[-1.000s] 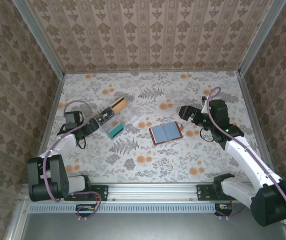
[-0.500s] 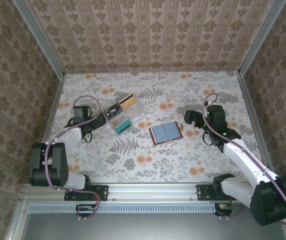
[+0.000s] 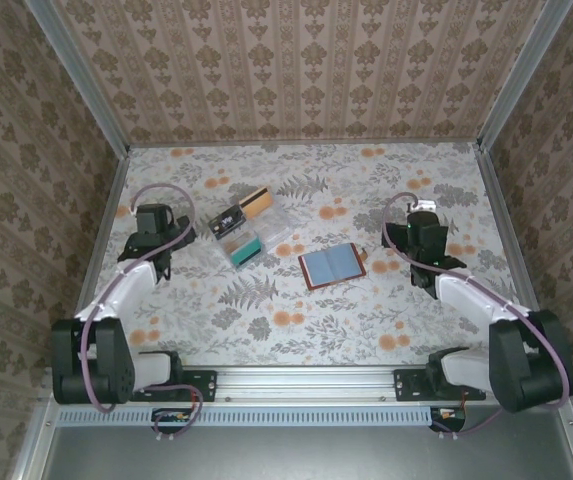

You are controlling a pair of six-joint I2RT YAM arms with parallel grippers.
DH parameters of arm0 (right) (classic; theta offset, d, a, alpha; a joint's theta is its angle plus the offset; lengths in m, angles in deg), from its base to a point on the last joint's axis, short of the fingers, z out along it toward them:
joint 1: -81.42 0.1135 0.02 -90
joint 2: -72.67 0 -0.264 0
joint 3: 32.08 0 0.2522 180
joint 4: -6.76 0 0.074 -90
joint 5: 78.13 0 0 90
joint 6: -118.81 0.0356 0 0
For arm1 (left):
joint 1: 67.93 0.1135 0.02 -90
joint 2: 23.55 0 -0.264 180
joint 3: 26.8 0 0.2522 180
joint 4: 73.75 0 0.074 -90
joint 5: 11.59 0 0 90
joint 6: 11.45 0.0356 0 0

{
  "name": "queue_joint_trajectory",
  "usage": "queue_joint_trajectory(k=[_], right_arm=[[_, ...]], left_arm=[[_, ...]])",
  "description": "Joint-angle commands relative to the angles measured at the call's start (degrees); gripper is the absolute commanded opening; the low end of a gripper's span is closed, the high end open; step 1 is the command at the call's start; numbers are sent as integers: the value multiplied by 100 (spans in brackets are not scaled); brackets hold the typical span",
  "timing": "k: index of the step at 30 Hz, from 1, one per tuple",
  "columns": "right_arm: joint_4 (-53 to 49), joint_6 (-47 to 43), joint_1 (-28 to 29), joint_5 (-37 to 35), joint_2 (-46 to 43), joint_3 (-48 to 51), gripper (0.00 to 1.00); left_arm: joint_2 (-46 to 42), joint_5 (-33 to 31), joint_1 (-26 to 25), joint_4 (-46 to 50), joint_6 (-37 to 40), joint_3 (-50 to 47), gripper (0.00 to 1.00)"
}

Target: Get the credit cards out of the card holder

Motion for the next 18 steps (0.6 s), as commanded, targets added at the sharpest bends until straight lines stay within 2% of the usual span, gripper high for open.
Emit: queue_joint_trajectory(k=[1,7,11,13,15,18], right_arm=[[1088,-454,-103,-180,311,50,100],[2343,-973,-253,258,1006,285,100],[3286,-818,-511,650,1251,690,100],[3529,-646,-738,1004,1319,805,100],[4255,-644,-820,1186,1578,1042,100],[3959,-623,-855,1293,1531,949,100]], left_arm=[[-142,-532,171,-450,708,-434,100],[167,-214,371,-2817,1396,-1399,100],[533,174,384,-4379,1645,-1769,100],[794,384,391,-4901,1717,-1838,100],[1097,554,382,-5431,1736,-1968,100],[1475,688,287,-6087,1913,-2128,100]])
